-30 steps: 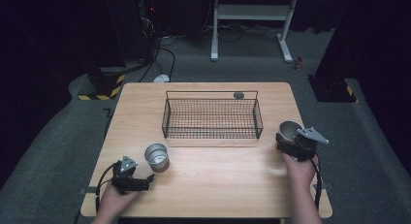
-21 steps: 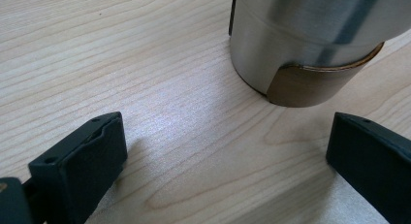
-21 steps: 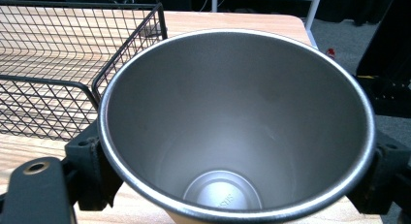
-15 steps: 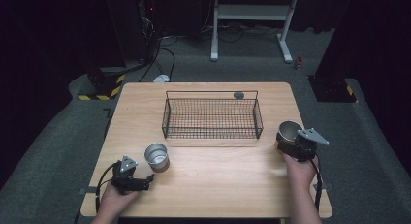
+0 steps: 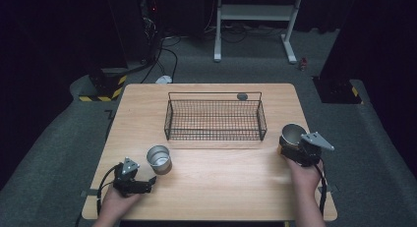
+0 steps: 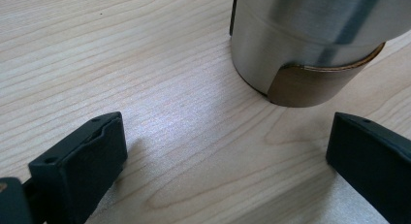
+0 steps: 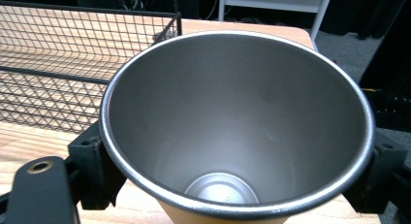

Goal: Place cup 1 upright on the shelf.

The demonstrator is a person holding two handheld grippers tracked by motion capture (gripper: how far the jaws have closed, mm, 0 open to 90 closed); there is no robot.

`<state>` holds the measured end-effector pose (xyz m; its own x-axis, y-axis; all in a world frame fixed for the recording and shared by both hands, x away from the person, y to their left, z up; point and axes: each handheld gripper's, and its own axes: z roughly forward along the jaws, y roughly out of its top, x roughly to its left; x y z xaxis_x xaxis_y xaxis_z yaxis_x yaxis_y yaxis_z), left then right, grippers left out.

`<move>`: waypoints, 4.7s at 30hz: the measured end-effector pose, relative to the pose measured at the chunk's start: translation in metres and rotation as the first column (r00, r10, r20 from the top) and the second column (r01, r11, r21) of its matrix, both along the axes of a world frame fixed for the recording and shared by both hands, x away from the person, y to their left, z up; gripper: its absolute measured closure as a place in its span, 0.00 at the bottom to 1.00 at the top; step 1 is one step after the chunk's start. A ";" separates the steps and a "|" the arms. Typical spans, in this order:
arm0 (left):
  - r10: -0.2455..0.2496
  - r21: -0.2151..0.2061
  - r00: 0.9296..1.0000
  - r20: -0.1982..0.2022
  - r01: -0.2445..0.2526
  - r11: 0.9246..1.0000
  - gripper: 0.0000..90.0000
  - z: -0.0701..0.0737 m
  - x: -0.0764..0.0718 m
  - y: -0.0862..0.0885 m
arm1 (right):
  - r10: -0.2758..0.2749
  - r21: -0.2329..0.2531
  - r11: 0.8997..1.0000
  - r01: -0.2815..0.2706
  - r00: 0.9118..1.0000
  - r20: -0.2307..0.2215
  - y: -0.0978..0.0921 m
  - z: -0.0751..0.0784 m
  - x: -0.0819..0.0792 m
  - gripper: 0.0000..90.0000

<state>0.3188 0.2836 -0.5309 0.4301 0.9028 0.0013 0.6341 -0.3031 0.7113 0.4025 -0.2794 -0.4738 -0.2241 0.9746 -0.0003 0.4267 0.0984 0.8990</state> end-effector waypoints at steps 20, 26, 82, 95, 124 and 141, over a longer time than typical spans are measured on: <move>-0.002 0.003 1.000 0.001 0.002 1.000 0.01 0.000 0.000 0.000 | 0.025 0.001 1.000 -0.025 0.999 0.022 0.007 -0.001 -0.016 0.15; -0.001 0.003 1.000 0.001 0.001 1.000 0.01 0.000 0.000 0.000 | 0.030 0.010 1.000 -0.030 0.999 0.019 0.011 -0.001 -0.019 0.15; -0.004 0.001 1.000 -0.004 0.004 1.000 0.01 0.000 0.000 0.000 | 0.220 0.015 0.975 -0.221 0.973 0.067 0.094 0.017 -0.027 0.15; -0.003 0.001 1.000 -0.003 0.003 1.000 0.01 0.000 0.000 0.000 | 0.239 0.021 0.970 -0.241 0.968 0.072 0.107 0.021 -0.024 0.15; -0.005 0.000 1.000 -0.003 0.005 1.000 0.01 0.000 0.000 0.000 | 0.252 0.028 0.966 -0.255 0.963 0.093 0.123 0.039 -0.016 0.15; -0.005 0.001 1.000 -0.004 0.005 1.000 0.01 0.000 0.000 0.000 | 0.249 0.056 0.965 -0.256 0.963 0.098 0.125 0.055 -0.006 0.15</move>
